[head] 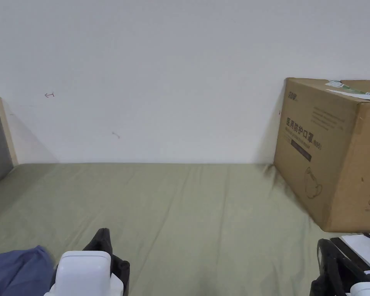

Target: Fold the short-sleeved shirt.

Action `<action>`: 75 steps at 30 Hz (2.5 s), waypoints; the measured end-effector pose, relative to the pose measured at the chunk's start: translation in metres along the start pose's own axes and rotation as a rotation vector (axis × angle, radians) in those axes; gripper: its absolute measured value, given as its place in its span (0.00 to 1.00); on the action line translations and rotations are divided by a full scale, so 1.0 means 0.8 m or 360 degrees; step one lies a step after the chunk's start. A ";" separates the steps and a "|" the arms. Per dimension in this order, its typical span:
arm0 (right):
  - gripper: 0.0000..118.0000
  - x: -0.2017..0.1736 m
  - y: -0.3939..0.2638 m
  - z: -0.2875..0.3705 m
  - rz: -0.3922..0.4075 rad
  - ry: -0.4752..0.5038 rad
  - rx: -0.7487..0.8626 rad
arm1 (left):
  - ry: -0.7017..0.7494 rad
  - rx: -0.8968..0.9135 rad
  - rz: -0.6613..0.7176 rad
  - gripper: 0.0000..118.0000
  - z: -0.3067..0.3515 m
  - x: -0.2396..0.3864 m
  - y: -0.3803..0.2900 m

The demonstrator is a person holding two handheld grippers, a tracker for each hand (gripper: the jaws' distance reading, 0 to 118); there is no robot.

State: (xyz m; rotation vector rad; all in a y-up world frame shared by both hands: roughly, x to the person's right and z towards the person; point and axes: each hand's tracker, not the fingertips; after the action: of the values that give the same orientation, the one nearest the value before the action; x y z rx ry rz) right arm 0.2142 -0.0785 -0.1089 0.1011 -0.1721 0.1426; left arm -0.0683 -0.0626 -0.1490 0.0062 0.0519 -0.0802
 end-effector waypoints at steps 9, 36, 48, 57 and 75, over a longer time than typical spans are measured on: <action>0.00 0.010 -0.005 -0.008 -0.0163 -0.0058 -0.0143 | -0.0011 -0.0103 0.0223 0.00 0.008 -0.037 -0.004; 0.00 -0.187 0.030 -0.052 -0.0215 0.0941 -0.0465 | 0.0482 -0.0790 0.0698 0.02 -0.070 -0.367 -0.027; 0.00 -0.159 -0.067 -0.119 -0.0190 0.0700 -0.0959 | 0.0254 -0.1762 0.0399 0.88 -0.389 -0.398 -0.260; 0.00 -0.169 -0.099 -0.138 -0.0165 0.0707 -0.1092 | 0.0181 -0.1917 0.0453 1.00 -0.405 -0.403 -0.334; 0.00 -0.100 -0.022 -0.074 -0.0253 0.0728 -0.0931 | 0.0174 -0.1345 0.0179 0.01 -0.280 -0.418 -0.105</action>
State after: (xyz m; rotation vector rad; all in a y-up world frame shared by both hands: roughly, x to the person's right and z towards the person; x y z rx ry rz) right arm 0.1481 -0.0998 -0.1827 -0.4983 0.2546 -0.0491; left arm -0.4193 -0.1179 -0.3560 -0.8306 0.1915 0.0595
